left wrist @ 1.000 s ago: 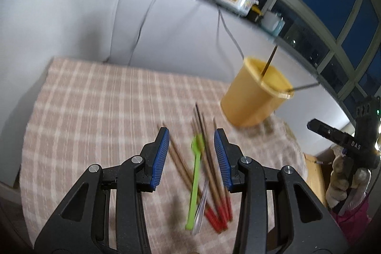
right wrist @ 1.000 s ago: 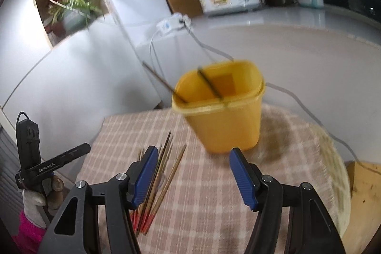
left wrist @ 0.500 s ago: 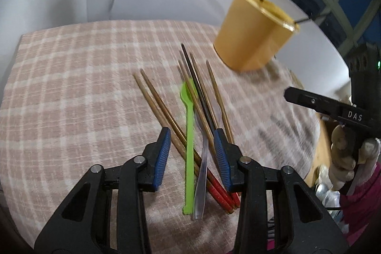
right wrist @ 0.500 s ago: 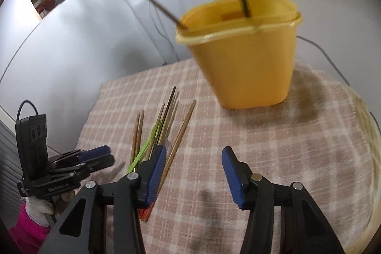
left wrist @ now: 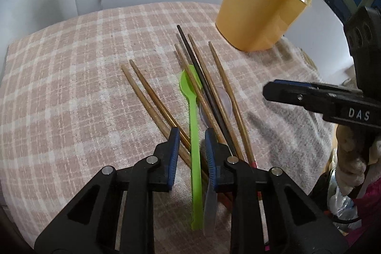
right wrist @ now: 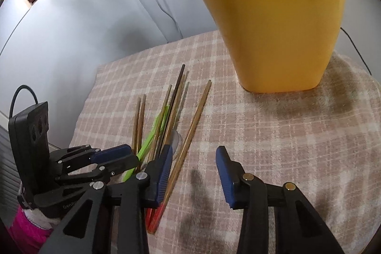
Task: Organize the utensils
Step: 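Move both tools back down to the utensils on the cloth, then grasp the green spoon with the left tool while the right tool grasps a wooden chopstick, then lift the green spoon and chopstick and carry them over the yellow bin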
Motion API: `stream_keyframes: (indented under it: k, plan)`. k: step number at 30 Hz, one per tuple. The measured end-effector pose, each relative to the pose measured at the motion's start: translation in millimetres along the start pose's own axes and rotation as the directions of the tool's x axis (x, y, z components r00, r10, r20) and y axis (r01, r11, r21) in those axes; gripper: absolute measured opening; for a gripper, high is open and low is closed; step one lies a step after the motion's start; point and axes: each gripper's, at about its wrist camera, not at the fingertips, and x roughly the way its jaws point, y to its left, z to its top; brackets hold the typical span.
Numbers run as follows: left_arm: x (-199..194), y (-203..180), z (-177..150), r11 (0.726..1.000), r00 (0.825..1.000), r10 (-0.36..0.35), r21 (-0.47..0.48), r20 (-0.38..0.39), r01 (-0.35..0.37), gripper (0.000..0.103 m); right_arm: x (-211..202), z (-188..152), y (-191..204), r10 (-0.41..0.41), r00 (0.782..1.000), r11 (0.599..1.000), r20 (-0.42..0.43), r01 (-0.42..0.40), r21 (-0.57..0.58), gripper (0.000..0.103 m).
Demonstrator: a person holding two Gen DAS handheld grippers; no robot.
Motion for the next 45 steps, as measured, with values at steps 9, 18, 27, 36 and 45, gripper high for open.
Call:
stream_keyframes:
  k: [9, 18, 27, 36, 45]
  plan:
    - [9, -2, 10, 0.999, 0.999, 0.037, 0.035, -0.006, -0.037, 0.011, 28, 15, 3, -0.009, 0.999, 0.999, -0.047, 0.012, 0.046, 0.032]
    - [8, 11, 10, 0.999, 0.999, 0.035, 0.002, 0.011, -0.035, 0.004, 47, 25, 10, -0.092, 0.994, 0.995, -0.063, 0.094, 0.028, 0.024]
    - [3, 17, 6, 0.998, 0.998, 0.056, 0.001, 0.019, -0.056, 0.004, 71, 30, 34, -0.201, 0.977, 0.978, -0.075, 0.196, -0.068, 0.012]
    - [-2, 19, 6, 0.992, 0.993, 0.110, 0.062, -0.042, -0.107, 0.005, 74, 33, 35, -0.188, 0.975, 0.980, -0.122, 0.177, -0.095, 0.004]
    - [-3, 30, 12, 0.997, 0.997, 0.065, 0.032, -0.042, -0.064, 0.003, 54, 30, 19, -0.146, 0.983, 0.988, -0.115, 0.138, -0.072, 0.003]
